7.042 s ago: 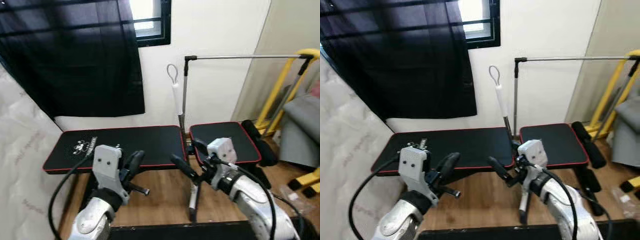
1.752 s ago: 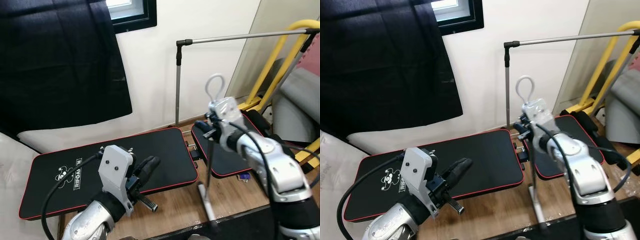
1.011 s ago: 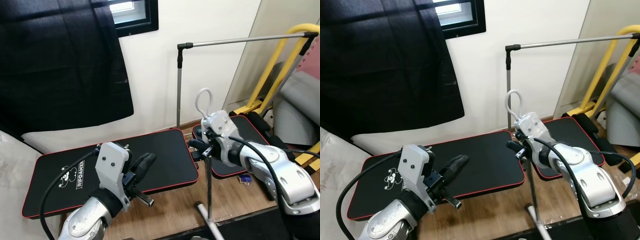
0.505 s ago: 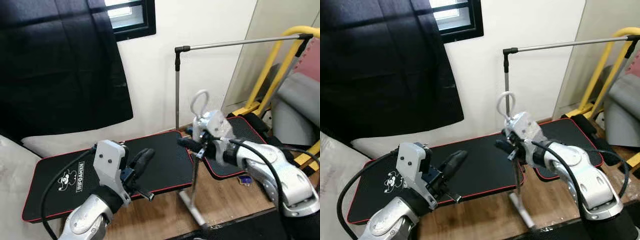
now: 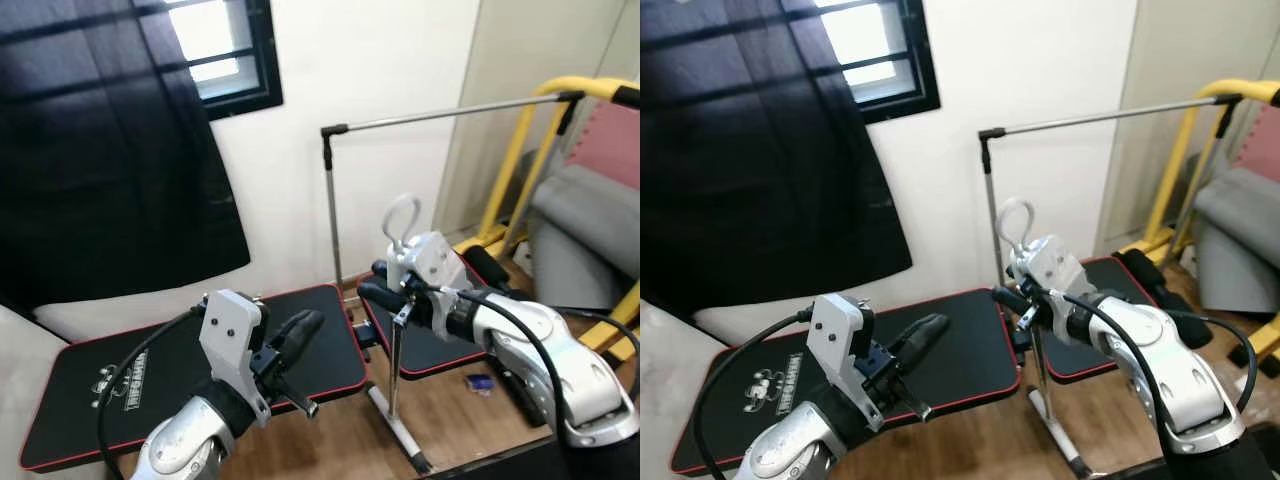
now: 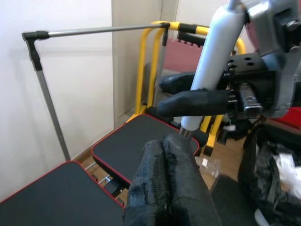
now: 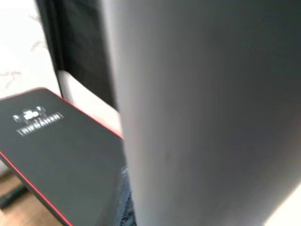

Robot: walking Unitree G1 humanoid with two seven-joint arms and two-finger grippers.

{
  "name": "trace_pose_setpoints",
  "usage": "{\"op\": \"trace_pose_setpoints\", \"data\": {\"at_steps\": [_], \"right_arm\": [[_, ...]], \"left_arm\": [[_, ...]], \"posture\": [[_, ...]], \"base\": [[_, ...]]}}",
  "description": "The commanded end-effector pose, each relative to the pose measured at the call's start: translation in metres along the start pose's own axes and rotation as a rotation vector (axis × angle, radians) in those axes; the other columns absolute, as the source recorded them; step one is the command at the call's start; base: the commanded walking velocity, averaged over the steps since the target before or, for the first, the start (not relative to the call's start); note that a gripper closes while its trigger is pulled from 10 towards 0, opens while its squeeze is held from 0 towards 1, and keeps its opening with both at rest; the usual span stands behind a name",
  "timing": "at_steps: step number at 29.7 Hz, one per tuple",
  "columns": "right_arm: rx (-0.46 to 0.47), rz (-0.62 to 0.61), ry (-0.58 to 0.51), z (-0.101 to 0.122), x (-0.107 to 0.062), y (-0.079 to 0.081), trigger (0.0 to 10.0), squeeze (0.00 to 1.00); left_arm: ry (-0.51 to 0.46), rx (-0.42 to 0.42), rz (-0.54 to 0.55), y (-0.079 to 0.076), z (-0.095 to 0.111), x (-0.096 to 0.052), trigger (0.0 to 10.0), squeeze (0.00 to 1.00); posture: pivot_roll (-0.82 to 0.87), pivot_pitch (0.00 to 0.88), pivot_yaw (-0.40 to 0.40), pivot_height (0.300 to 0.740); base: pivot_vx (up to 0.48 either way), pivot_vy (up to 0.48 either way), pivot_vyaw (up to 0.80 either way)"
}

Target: Sweep floor

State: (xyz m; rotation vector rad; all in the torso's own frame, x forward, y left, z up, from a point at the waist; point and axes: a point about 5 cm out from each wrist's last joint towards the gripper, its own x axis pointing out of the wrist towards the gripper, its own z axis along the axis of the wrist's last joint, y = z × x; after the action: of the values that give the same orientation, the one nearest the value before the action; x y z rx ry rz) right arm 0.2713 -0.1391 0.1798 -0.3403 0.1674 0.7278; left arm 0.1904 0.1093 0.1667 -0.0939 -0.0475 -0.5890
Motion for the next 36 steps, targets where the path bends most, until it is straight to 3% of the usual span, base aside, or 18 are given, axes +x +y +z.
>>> {"op": "trace_pose_setpoints", "data": {"at_steps": [1, 6, 13, 36], "right_arm": [[-0.020, 0.006, -0.062, 0.0102, 0.0010, 0.0015, 10.0, 0.00], [-0.021, 0.005, -0.066, 0.0101, 0.0031, 0.0027, 10.0, 0.00], [-0.031, 0.009, -0.078, 0.0110, 0.0055, 0.0025, 10.0, 0.00], [-0.096, 0.063, -0.118, 0.0159, 0.0052, 0.0078, 10.0, 0.00]], "left_arm": [[0.002, -0.002, 0.000, 0.0012, -0.0009, -0.0009, 10.0, 0.00], [-0.002, -0.003, 0.003, 0.0016, -0.0009, -0.0002, 10.0, 0.00], [-0.004, -0.007, 0.003, 0.0024, -0.0016, 0.0010, 10.0, 0.00], [0.005, -0.028, 0.028, 0.0056, -0.0034, 0.0026, 10.0, 0.00]], "posture": [[-0.09, 0.014, 0.002, 0.740], [-0.09, 0.013, -0.001, 0.740], [-0.09, 0.004, -0.002, 0.740], [-0.09, 0.008, -0.001, 0.740]], "base": [[0.000, -0.412, 0.00], [0.000, -0.408, 0.00], [0.000, -0.342, -0.80], [0.000, 0.000, -0.80]]}}
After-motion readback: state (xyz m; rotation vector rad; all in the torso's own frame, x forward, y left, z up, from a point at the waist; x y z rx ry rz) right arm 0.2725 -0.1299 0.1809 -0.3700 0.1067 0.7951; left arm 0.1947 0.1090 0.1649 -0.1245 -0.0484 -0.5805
